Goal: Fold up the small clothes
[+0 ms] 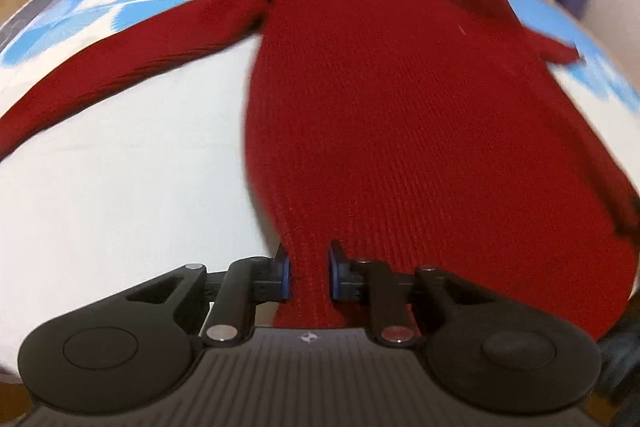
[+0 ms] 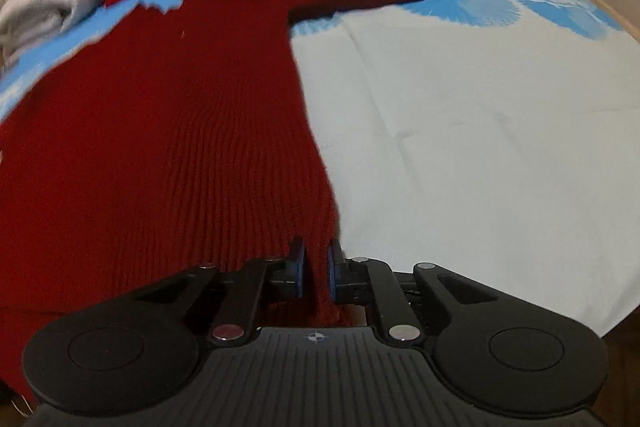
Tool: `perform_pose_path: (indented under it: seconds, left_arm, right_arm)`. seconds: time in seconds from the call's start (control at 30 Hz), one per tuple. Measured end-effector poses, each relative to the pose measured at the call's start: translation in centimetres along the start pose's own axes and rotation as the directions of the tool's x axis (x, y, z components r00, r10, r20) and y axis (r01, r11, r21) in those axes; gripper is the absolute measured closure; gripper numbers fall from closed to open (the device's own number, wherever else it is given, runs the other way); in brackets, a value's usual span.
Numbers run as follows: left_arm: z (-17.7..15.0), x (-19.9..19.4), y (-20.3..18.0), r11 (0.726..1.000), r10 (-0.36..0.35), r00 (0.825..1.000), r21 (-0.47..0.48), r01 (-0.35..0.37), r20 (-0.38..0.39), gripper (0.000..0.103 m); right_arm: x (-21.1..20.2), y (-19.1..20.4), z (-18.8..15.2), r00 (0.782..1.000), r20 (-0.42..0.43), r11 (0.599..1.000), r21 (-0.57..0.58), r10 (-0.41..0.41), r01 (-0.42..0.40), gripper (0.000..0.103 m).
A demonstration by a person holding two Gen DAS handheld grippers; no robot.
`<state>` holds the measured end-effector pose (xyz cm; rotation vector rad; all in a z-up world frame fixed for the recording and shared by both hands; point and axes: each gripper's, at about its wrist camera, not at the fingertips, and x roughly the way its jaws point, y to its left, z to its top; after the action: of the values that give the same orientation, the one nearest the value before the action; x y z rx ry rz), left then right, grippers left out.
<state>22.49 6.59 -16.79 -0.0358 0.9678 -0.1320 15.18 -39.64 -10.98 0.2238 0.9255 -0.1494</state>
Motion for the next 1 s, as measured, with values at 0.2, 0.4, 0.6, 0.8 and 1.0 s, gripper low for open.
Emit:
perform_pose_path:
  seconds: [0.2, 0.4, 0.6, 0.8, 1.0]
  left_arm:
    - [0.0, -0.2, 4.4, 0.987, -0.057, 0.995, -0.155, 0.045, -0.077, 0.084]
    - [0.1, 0.3, 5.0, 0.985, -0.091, 0.99, -0.155, 0.074, -0.104, 0.083]
    - [-0.7, -0.5, 5.9, 0.99, -0.056, 0.992, -0.136, 0.041, -0.114, 0.059]
    - [0.8, -2.9, 8.0, 0.98, 0.063, 0.998, -0.19, -0.064, -0.012, 0.008]
    - [5.7, -1.6, 15.5, 0.858, 0.209, 0.978, -0.48, -0.184, -0.002, 0.008]
  right_arm:
    - [-0.9, -5.7, -0.2, 0.993, -0.012, 0.953, 0.284, 0.117, -0.109, 0.094]
    - [0.4, -5.2, 0.3, 0.99, -0.099, 0.967, 0.246, 0.098, -0.07, 0.093]
    - [-0.8, -5.7, -0.6, 0.986, -0.097, 0.961, 0.256, 0.134, -0.105, 0.09]
    - [-2.5, -4.2, -0.1, 0.999, 0.018, 0.978, 0.208, -0.031, 0.027, 0.038]
    - [-2.9, -2.3, 2.1, 0.99, 0.133, 0.961, 0.275, -0.045, 0.006, 0.036]
